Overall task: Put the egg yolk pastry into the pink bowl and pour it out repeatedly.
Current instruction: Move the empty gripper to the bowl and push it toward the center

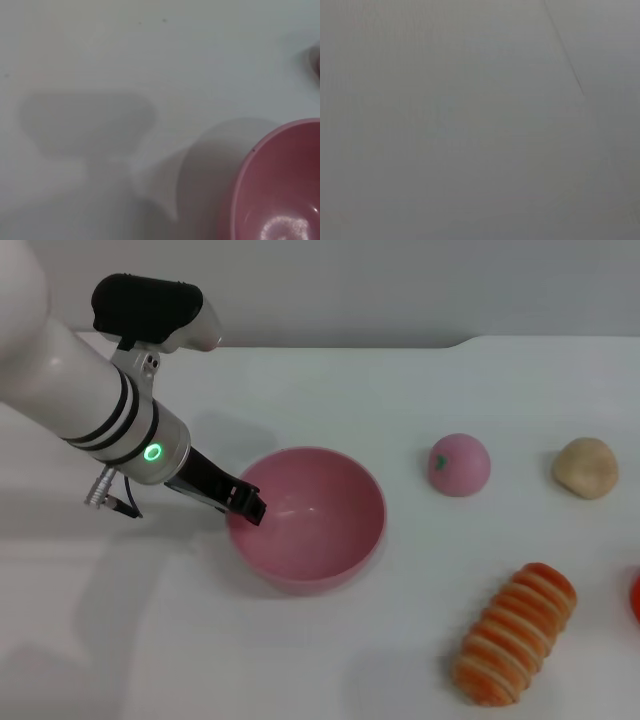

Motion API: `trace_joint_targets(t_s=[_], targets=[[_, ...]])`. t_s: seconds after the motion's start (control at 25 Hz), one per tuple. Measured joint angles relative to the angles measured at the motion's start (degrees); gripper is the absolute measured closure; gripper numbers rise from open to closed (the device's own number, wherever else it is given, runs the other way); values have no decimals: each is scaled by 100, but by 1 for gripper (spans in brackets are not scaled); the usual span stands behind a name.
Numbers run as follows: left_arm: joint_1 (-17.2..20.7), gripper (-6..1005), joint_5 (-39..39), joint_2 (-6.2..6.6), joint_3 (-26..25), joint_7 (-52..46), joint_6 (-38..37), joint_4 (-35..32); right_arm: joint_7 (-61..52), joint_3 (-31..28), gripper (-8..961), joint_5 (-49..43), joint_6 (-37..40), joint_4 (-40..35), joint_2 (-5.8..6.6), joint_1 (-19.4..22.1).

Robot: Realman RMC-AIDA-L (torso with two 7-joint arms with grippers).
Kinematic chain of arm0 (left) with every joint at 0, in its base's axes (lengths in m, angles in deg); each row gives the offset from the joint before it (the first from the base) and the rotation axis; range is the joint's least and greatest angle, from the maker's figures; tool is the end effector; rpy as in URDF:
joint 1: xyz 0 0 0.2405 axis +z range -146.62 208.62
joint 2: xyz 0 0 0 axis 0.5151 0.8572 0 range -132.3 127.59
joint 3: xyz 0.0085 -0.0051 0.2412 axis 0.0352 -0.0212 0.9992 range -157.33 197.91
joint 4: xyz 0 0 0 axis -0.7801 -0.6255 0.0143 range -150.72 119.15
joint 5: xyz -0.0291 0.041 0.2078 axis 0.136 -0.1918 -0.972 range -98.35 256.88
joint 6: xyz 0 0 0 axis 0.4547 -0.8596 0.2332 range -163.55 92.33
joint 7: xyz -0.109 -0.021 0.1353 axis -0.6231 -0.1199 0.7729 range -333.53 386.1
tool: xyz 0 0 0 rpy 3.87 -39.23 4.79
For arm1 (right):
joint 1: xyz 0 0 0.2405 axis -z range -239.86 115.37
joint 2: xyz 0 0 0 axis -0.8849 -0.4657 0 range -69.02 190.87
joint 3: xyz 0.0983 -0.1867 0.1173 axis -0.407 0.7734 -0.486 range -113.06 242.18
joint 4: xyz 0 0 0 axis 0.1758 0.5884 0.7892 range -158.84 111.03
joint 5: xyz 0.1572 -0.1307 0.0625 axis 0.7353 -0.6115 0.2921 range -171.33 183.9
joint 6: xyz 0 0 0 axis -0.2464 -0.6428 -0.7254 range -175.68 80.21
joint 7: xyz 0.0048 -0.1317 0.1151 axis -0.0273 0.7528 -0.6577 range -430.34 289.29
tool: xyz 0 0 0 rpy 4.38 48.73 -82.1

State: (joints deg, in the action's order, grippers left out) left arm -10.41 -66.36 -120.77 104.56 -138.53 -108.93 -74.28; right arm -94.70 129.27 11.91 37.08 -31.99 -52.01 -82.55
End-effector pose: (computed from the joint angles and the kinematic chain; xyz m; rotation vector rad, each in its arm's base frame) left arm -0.1931 0.3856 -0.0656 -2.3750 -1.2961 0.3800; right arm 0.3598 0.3221 0.1618 -1.0370 0.3739 0.9430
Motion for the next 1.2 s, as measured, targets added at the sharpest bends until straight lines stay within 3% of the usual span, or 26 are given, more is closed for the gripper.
trace_joint_targets(t_s=[0.64, 0.8, 0.96, 1.08, 1.2], targets=[[11, 901, -1, 11, 1, -1, 77, 20, -125, 31, 294, -36, -3, -58, 3, 38], [-12, 967, 7, 12, -50, 1, 90, -16, -1050, 44, 294, -353, -24, -268, 118, 121], [-30, 967, 33, 14, -80, 1, 97, -42, -2925, 22, 294, -1264, -24, -1007, 470, 376], [-73, 966, 50, 19, -164, 8, 103, -78, -4630, -82, 294, -2242, 203, -1716, 905, 451], [-193, 966, 109, 25, -305, 46, 155, -107, -5903, -800, 294, -4030, 1095, -2541, 1310, 261]])
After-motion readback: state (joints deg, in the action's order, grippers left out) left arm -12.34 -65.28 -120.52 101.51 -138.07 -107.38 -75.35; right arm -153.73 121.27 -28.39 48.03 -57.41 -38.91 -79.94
